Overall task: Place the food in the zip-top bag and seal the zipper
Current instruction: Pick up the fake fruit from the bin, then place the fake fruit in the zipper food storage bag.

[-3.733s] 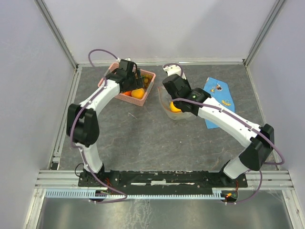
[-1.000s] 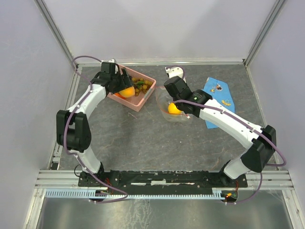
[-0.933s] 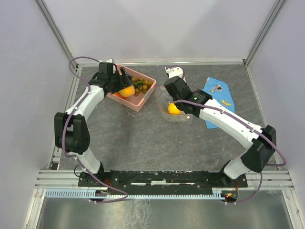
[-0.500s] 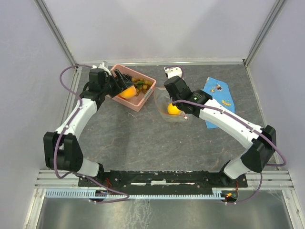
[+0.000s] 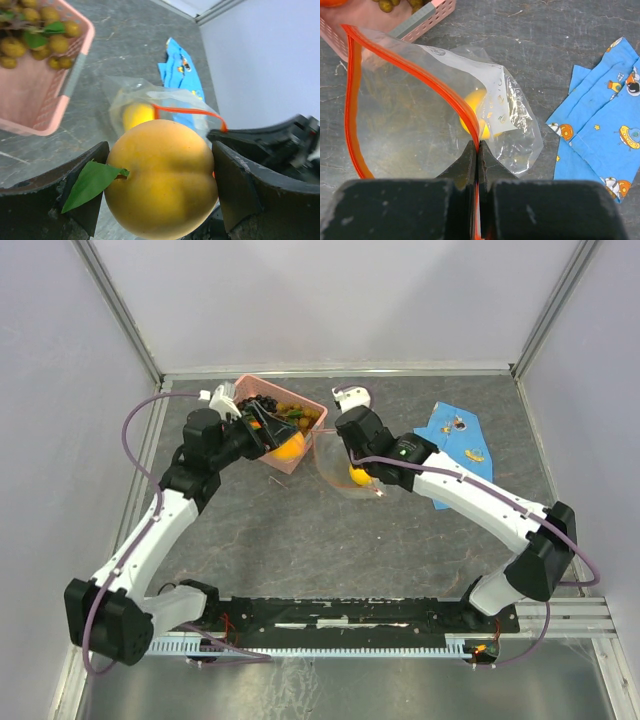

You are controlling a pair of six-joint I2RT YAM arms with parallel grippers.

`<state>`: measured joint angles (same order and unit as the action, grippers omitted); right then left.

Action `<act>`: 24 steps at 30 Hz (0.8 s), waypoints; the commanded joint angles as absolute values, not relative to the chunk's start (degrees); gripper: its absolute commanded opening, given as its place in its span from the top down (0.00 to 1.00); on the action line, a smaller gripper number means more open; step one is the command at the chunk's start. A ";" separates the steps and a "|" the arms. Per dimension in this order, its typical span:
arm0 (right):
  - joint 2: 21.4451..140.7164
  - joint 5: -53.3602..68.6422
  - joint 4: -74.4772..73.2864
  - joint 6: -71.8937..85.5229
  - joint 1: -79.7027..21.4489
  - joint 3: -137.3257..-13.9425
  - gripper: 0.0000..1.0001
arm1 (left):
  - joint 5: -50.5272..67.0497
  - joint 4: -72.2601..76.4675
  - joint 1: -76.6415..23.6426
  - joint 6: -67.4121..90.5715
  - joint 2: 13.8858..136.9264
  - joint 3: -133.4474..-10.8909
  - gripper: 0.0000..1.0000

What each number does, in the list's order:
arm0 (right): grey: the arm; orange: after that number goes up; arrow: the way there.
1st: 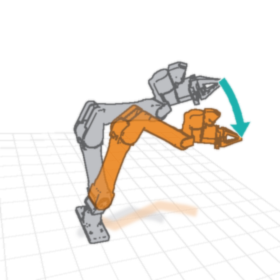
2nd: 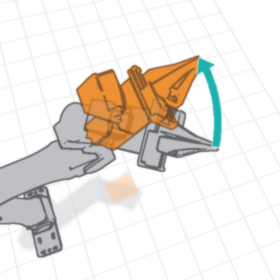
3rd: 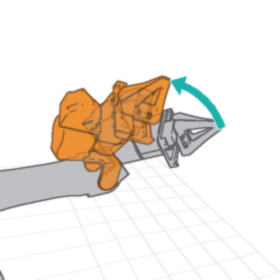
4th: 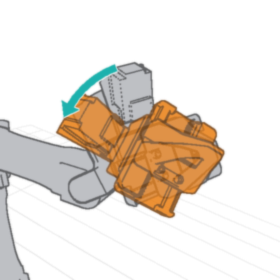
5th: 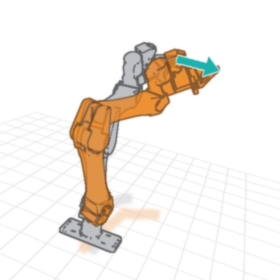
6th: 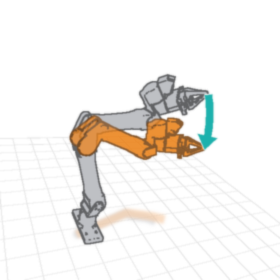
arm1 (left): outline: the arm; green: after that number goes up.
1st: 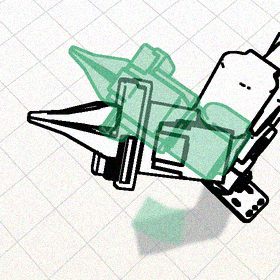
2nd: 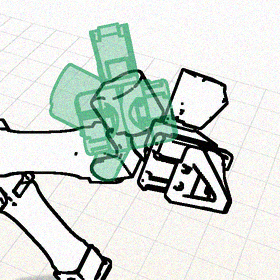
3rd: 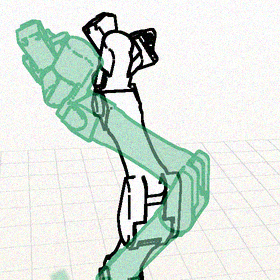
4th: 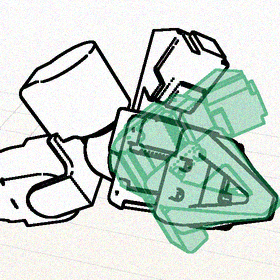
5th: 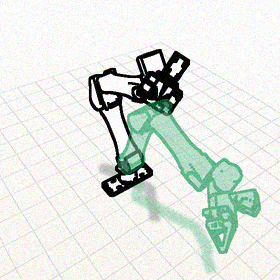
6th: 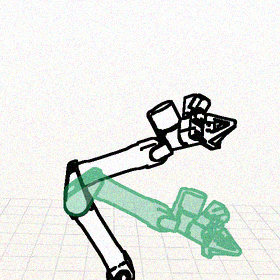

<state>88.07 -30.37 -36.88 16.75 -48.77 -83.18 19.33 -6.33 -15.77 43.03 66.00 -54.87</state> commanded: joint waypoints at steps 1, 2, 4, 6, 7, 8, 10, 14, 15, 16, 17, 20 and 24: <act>88.37 -30.26 -35.41 17.67 -50.01 -86.92 0.98 | 14.88 0.18 -20.97 42.46 60.83 -52.93 0.41; 88.40 -30.01 -35.50 17.73 -50.28 -87.14 0.98 | 13.81 1.29 -22.34 41.80 60.00 -52.05 0.41; 88.17 -29.27 -35.68 18.26 -50.44 -87.59 0.98 | 12.69 3.36 -24.03 41.21 58.67 -50.59 0.42; 87.69 -28.40 -35.68 19.04 -50.41 -87.64 0.98 | 11.73 5.27 -25.09 40.93 57.80 -49.21 0.42; 87.39 -27.98 -35.64 19.52 -50.44 -87.62 0.98 | 11.28 5.99 -25.65 40.81 57.61 -48.60 0.42; 87.06 -27.44 -35.54 20.14 -50.45 -87.48 0.98 | 10.78 6.63 -26.33 40.71 57.51 -48.15 0.42; 86.48 -26.42 -35.51 21.09 -50.44 -87.45 0.98 | 9.97 7.78 -27.40 40.61 57.63 -47.47 0.42; 86.02 -23.87 -35.38 22.74 -50.53 -87.31 0.98 | 7.40 9.11 -30.15 39.57 57.85 -47.04 0.43; 86.00 -23.56 -35.33 23.09 -50.57 -87.30 0.98 | 6.84 9.09 -30.70 39.14 57.64 -47.29 0.43; 86.09 -23.29 -35.39 23.38 -50.62 -87.11 0.98 | 6.30 9.13 -31.23 38.65 57.34 -47.53 0.43; 86.11 -23.12 -35.34 23.77 -50.74 -87.04 0.98 | 5.74 9.21 -31.73 38.05 56.98 -47.74 0.43; 85.91 -22.70 -34.96 24.91 -50.83 -86.22 0.98 | 4.18 9.10 -32.68 36.25 56.06 -47.70 0.42; 85.60 -22.30 -34.37 25.74 -50.80 -85.78 0.98 | 3.51 8.63 -33.58 35.60 56.24 -47.10 0.42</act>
<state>88.16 -23.00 -36.91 23.59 -50.52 -85.03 6.07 4.95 -32.82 39.33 57.43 -46.78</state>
